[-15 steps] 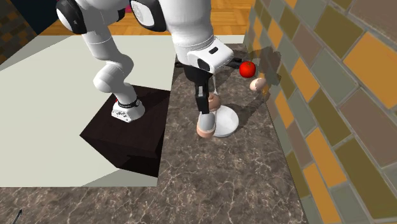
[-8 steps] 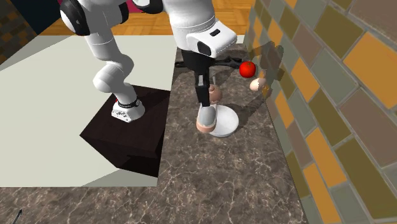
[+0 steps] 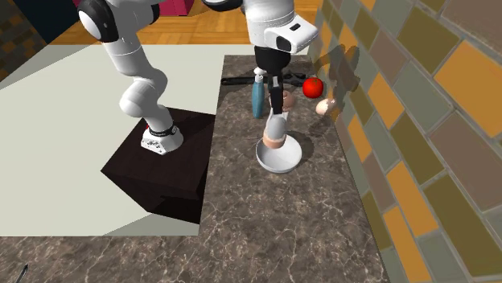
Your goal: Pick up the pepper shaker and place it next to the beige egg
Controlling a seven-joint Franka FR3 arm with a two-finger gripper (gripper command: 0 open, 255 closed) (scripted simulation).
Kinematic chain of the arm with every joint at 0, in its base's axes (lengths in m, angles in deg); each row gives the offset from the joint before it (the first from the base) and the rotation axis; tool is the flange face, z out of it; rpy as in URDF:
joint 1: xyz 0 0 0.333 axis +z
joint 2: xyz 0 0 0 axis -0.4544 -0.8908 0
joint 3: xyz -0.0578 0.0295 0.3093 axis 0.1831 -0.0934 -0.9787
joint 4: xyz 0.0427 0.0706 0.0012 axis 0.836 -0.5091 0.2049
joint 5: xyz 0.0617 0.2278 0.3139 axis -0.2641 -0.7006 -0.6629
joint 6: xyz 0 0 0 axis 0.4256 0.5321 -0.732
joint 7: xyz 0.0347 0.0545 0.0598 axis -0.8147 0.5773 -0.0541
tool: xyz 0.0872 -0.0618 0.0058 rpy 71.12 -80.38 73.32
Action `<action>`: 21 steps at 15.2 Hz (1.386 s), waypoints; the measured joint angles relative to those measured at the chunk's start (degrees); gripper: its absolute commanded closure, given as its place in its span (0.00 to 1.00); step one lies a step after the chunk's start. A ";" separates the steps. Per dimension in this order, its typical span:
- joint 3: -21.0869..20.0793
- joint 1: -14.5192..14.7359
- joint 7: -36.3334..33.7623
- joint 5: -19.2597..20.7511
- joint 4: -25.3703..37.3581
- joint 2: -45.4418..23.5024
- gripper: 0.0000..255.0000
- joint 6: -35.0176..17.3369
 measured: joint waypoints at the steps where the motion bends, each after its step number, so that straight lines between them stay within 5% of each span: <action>1: -0.76 0.80 -1.48 0.31 -0.74 0.27 1.00 -0.63; 9: -5.96 6.17 -11.87 1.79 -3.12 -0.34 1.00 -4.27; 21: -12.09 13.66 -25.69 2.81 4.85 -9.83 1.00 -6.09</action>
